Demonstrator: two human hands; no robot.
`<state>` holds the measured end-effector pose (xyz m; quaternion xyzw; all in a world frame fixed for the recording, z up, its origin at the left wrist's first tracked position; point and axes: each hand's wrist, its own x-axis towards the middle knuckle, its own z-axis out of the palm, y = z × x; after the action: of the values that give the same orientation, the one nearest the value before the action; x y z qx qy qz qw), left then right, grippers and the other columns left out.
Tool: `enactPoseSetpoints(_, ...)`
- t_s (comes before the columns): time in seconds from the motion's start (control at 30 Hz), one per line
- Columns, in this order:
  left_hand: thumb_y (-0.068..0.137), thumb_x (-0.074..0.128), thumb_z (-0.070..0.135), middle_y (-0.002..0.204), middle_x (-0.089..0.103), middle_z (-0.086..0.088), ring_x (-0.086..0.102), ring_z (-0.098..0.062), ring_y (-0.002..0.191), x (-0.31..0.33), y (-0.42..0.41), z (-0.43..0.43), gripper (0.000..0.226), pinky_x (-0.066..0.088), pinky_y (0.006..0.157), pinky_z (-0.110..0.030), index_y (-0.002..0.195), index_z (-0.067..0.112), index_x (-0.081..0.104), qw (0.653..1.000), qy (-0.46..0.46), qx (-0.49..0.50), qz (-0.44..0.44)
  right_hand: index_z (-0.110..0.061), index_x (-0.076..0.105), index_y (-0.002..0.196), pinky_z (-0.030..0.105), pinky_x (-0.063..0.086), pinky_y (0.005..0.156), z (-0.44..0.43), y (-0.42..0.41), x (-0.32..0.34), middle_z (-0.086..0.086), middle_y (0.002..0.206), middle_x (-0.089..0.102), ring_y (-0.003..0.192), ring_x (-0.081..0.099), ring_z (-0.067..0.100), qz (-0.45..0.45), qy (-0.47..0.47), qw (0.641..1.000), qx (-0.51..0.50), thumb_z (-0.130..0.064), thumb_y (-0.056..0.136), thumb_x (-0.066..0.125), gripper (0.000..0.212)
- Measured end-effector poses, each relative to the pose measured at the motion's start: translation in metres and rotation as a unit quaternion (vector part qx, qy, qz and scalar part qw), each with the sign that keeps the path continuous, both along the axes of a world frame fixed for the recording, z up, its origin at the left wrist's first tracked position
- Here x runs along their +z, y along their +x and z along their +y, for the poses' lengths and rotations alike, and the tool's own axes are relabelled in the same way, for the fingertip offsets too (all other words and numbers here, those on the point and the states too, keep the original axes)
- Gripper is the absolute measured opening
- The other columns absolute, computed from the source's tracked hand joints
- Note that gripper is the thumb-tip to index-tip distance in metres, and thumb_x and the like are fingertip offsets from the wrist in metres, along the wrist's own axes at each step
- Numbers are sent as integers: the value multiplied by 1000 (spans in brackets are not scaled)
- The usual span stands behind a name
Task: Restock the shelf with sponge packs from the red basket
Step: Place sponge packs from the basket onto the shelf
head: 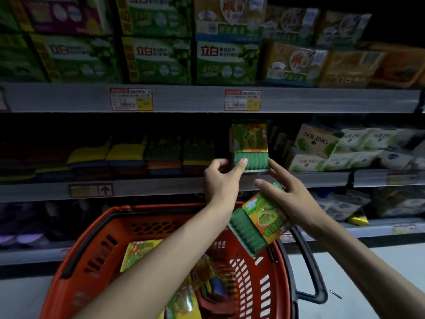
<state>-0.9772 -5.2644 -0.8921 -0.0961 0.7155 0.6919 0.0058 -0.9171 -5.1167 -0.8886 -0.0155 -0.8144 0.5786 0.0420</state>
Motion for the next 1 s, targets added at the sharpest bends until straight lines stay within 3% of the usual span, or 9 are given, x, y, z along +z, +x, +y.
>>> enactPoseSetpoints(0.1,93,71,42,126,67,2,60,-12,111,3,1,2,50,42,86,-23,135,17,64,1000,-26,-4,1,-62,42,134,10,50,89,2,-7,-4,-44,122,52,118,43,-30,-17,16,1000,9,-39,84,76,64)
enactPoseSetpoints(0.23,97,66,41,147,57,0,53,-20,135,-3,1,-1,55,39,96,-26,147,18,54,1000,-24,4,-15,-40,32,156,34,44,113,1,-16,-11,-30,144,42,128,39,-22,-20,48,998,21,-56,71,79,98)
enactPoseSetpoints(0.33,98,66,37,146,58,0,54,-18,132,-8,3,-3,55,40,95,-27,148,19,52,1000,-7,7,-26,-31,26,161,27,39,113,-3,-26,-13,-18,158,35,135,35,-11,-26,57,998,8,-57,72,82,108)
enactPoseSetpoints(0.43,98,66,32,147,57,-2,54,-19,134,-11,5,-3,56,42,99,-28,149,17,50,999,21,10,-39,-41,33,152,9,36,98,-8,-32,-16,-36,141,38,121,40,-24,-20,74,997,10,-47,79,83,89)
enactPoseSetpoints(0.5,95,66,33,142,61,0,58,-19,130,-10,6,-2,56,47,105,-34,147,18,53,999,29,4,-43,-53,38,129,1,39,84,-10,-34,-16,-45,118,45,101,46,-35,-19,79,997,13,-40,83,82,65)
enactPoseSetpoints(0.6,87,64,35,129,69,1,64,-21,120,-8,4,-1,56,52,103,-41,140,16,58,999,25,-2,-47,-44,55,129,23,50,98,-9,-38,-15,-30,122,65,114,59,-13,-10,76,997,11,-50,79,82,58)
enactPoseSetpoints(0.7,75,57,41,124,71,-2,66,-23,117,-7,1,0,62,54,101,-44,132,19,63,999,27,-2,-45,-42,58,130,41,52,104,-8,-40,-13,-18,121,70,114,64,-4,-4,58,998,15,-44,80,84,56)
enactPoseSetpoints(0.83,83,60,36,130,67,-6,63,-26,121,-2,0,1,61,52,103,-44,142,19,56,998,22,-16,-53,-62,56,112,43,53,103,-9,-42,-9,-18,119,70,111,66,-2,-11,63,998,6,-58,69,83,51)
enactPoseSetpoints(1.0,87,59,36,143,59,-10,56,-30,131,-1,0,6,71,46,110,-49,153,19,42,998,11,-27,-62,-45,51,123,38,55,99,-10,-44,-7,-12,125,67,107,66,1,-22,109,994,7,-54,76,83,58)
